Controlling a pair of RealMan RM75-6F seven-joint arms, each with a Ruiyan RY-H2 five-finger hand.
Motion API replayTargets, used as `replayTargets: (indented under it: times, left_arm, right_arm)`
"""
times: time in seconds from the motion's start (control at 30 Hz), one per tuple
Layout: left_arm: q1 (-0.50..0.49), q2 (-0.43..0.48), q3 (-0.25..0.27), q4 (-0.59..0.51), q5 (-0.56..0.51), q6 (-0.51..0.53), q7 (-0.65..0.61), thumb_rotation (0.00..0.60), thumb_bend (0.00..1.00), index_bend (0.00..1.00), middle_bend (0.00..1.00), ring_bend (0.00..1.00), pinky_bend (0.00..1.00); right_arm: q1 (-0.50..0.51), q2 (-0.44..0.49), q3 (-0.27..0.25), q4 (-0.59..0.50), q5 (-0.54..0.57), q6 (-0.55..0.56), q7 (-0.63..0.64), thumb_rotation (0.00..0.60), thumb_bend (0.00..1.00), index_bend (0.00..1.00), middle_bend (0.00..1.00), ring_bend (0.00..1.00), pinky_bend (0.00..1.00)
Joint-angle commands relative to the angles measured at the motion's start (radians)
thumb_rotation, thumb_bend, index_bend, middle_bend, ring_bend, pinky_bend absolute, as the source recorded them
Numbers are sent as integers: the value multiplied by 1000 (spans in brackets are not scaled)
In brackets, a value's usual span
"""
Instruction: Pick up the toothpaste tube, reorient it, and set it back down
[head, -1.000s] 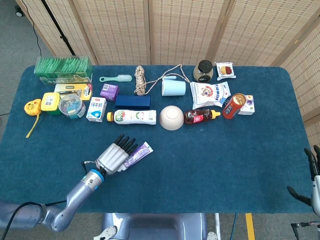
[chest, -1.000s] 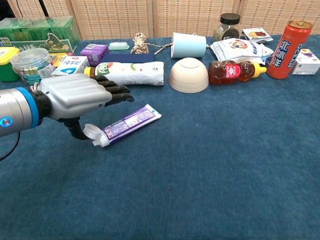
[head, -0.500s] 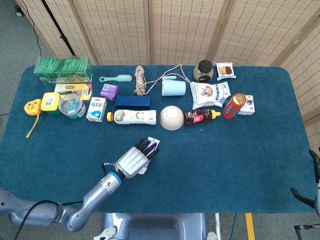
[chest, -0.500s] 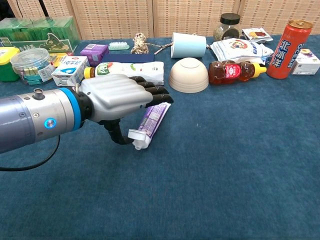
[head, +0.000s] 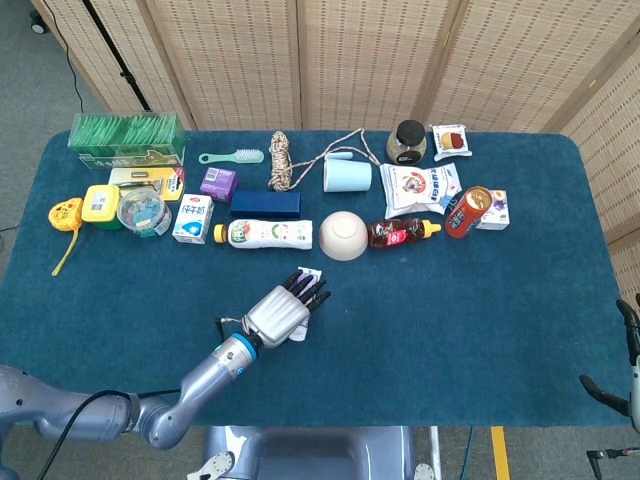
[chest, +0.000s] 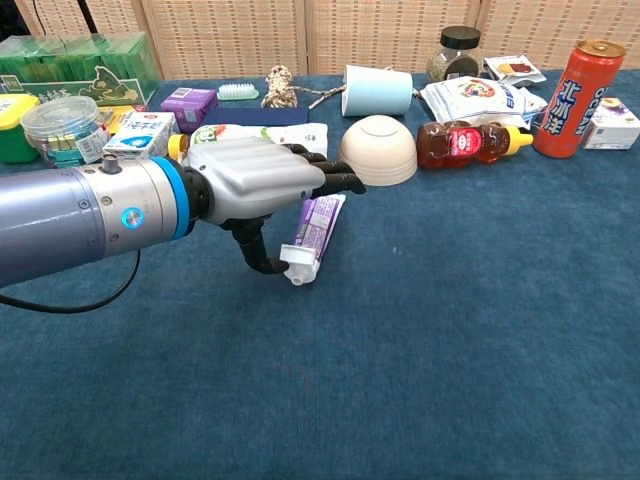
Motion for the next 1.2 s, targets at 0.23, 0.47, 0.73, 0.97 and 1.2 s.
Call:
replayTargets:
  times: [0.23, 0.47, 0.73, 0.97, 1.2]
  left_arm:
    - [-18, 73, -5, 38, 68, -116, -156, 600, 277, 0, 0, 0, 0]
    - [-12, 89, 19, 29, 113, -126, -197, 600, 277, 0, 0, 0, 0]
    - [13, 131, 69, -26, 190, -94, -197, 600, 277, 0, 0, 0, 0]
    - [43, 165, 110, -33, 237, -47, -158, 600, 277, 0, 0, 0, 0]
    - [38, 122, 97, 34, 214, -61, -155, 600, 277, 0, 0, 0, 0]
  right_arm:
    - [-5, 4, -1, -1, 0, 5, 2, 600, 0, 0, 0, 0, 0]
    - [-9, 5, -2, -1, -3, 11, 5, 600, 0, 0, 0, 0, 0]
    - [-9, 6, 0, 0, -7, 13, 10, 600, 0, 0, 0, 0, 0]
    - [-5, 3, 1, 1, -7, 6, 6, 600, 0, 0, 0, 0, 0]
    - [-6, 2, 1, -2, -3, 5, -1, 600, 0, 0, 0, 0, 0]
